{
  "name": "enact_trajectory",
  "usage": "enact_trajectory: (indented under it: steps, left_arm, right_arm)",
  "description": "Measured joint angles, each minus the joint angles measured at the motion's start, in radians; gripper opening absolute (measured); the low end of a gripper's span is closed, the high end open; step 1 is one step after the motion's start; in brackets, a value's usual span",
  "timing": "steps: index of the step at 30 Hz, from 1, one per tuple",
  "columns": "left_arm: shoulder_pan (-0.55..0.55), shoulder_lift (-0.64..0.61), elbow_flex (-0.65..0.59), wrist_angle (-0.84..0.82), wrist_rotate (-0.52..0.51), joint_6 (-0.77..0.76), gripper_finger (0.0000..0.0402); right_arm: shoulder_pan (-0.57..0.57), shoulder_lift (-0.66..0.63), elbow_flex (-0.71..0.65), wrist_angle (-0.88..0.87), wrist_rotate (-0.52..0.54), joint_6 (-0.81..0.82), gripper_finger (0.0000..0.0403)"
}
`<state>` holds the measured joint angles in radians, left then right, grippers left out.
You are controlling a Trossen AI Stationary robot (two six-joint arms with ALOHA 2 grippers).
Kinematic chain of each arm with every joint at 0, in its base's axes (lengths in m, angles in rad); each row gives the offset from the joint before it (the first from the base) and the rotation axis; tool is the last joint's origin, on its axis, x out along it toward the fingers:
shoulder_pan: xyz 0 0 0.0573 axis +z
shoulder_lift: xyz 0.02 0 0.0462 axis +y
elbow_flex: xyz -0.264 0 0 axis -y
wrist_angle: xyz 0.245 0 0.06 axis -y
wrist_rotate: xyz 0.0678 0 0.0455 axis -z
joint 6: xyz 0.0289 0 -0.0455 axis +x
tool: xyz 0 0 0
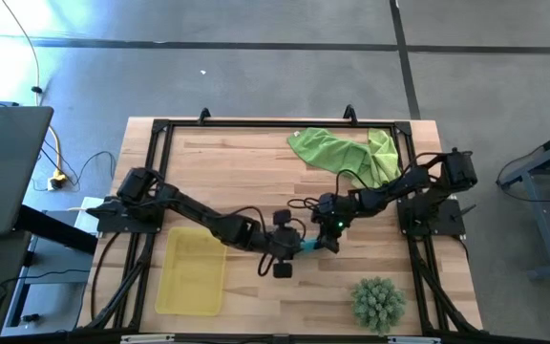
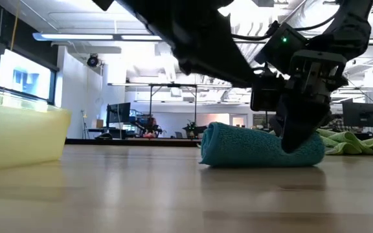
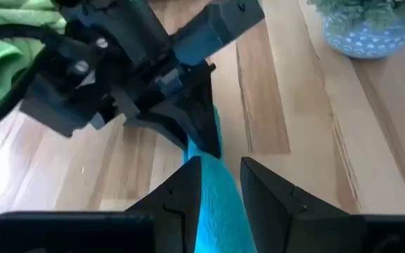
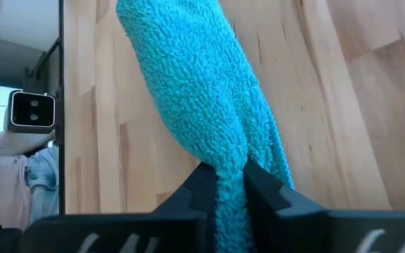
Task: Roll microfiber towels into tight, uniform cylinder then place into a basket
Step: Put the blue microfiber towel into the yellow bin
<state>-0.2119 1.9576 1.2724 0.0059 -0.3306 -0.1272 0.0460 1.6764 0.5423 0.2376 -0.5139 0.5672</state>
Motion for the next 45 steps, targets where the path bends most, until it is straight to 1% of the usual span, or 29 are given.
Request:
enact_trajectory:
  steps: [2,9,12,15,20,24,26,30,34,38,41,45]
  left_arm:
    - [-0.005,0.009,-0.002,-0.002,-0.002,0.0,0.0101]
    - [-0.005,0.084,-0.002,0.089,0.006,0.007,0.0148]
    - [-0.004,0.114,-0.001,0.142,-0.013,0.07,0.0163]
    - [-0.005,0.15,-0.001,0.206,-0.03,0.134,0.0167]
    - [-0.005,0.21,-0.001,0.26,-0.043,0.14,0.0166]
    - [-0.005,0.233,-0.001,0.257,-0.138,0.141,0.0166]
    - [-0.001,0.242,0.0,0.259,-0.152,0.14,0.0166]
    - [0.006,0.244,0.0,0.235,-0.132,0.13,0.0166]
    - [0.018,0.244,0.0,0.2,-0.117,0.066,0.0166]
    - [0.028,0.251,0.0,0.182,-0.067,0.012,0.0163]
    - [0.027,0.253,0.001,0.182,-0.06,-0.003,0.0146]
    - [0.021,0.254,0.002,0.174,-0.051,-0.021,0.01]
  right_arm:
    - [0.0,-0.001,0.001,-0.007,0.0,0.001,0.0035]
    - [0.0,0.0,0.0,-0.009,0.006,0.003,0.0043]
    - [0.0,0.0,0.0,-0.009,0.008,0.004,0.0043]
    - [0.0,0.0,0.0,-0.009,0.008,0.005,0.0044]
    - [0.0,0.0,0.0,-0.01,0.011,0.005,0.0044]
    - [0.0,0.0,0.0,-0.01,0.012,0.005,0.0044]
    - [0.0,0.0,0.0,-0.01,0.012,0.004,0.0044]
    - [0.0,0.0,0.0,-0.009,0.013,0.005,0.0044]
    - [0.0,0.0,0.0,-0.005,0.013,0.001,0.0044]
    - [0.0,0.0,-0.001,0.008,0.013,-0.047,0.0045]
    - [-0.001,0.001,-0.001,0.011,0.011,-0.103,0.0055]
    - [-0.004,-0.001,-0.001,0.012,0.006,-0.147,0.0082]
